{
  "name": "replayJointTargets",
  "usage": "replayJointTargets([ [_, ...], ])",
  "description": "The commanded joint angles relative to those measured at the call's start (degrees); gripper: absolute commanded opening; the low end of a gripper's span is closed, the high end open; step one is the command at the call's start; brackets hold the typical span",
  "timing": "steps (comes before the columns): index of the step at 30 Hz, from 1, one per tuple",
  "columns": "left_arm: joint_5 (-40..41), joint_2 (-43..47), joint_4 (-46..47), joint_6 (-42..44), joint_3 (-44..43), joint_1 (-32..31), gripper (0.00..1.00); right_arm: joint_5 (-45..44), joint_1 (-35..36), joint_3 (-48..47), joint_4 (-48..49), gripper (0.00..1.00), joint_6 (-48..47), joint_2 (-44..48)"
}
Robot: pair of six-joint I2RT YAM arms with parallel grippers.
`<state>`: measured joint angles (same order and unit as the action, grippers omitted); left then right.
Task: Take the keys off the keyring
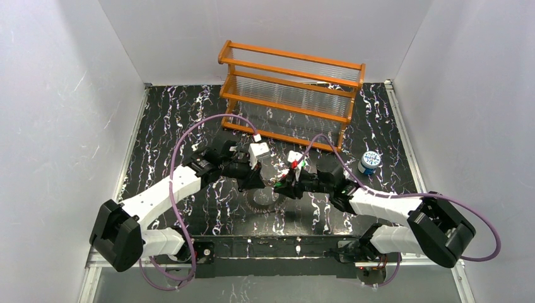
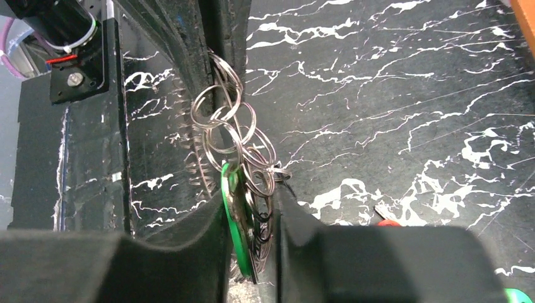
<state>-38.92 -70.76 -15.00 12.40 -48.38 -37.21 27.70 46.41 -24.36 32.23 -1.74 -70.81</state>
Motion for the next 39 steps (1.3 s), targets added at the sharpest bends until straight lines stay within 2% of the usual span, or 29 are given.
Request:
replayJointTargets([
  [1, -0.84, 3.07, -1.78, -1.81, 0.88, -0.32, 0.00, -0.53, -0.10, 1.07, 7.19, 0.38, -0.36, 4.21],
  [3, -0.37, 3.55, -1.22, -3.03, 1.00, -0.30, 0.00, -1.01, -0.15, 2.34, 8.24, 0.45, -0.73, 5.41],
  [8, 1.29, 4.67, -0.25, -6.29, 1.25, -0.32, 0.00, -1.56, -0.18, 4.69, 9.77, 0.52, -2.46, 7.75],
  [20, 3.77, 4.79, 2.04, -11.64, 1.54, -0.32, 0.00, -2.40, -0.16, 7.14, 13.17, 0.53, -0.06, 10.23],
  [27, 7.74, 5.74, 3.15, -15.53, 1.51, -0.32, 0.00, -7.80, 1.28, 9.19, 16.39, 0.54, 2.22, 14.09],
  [30, 8.39, 6.36, 3.56, -15.81, 1.62, -0.31, 0.00, -9.14, 2.04, 10.50, 20.91, 0.54, 5.43, 12.54],
  [33, 9.10, 6.81, 3.65, -16.27, 1.74, -0.31, 0.00, -12.83, 3.59, 13.04, 30.11, 0.54, 9.01, 9.67],
  [39, 8.91, 7.06, 4.90, -17.79, 2.11, -0.30, 0.00, -18.72, 8.79, 12.85, 40.90, 0.54, 9.26, 0.89],
])
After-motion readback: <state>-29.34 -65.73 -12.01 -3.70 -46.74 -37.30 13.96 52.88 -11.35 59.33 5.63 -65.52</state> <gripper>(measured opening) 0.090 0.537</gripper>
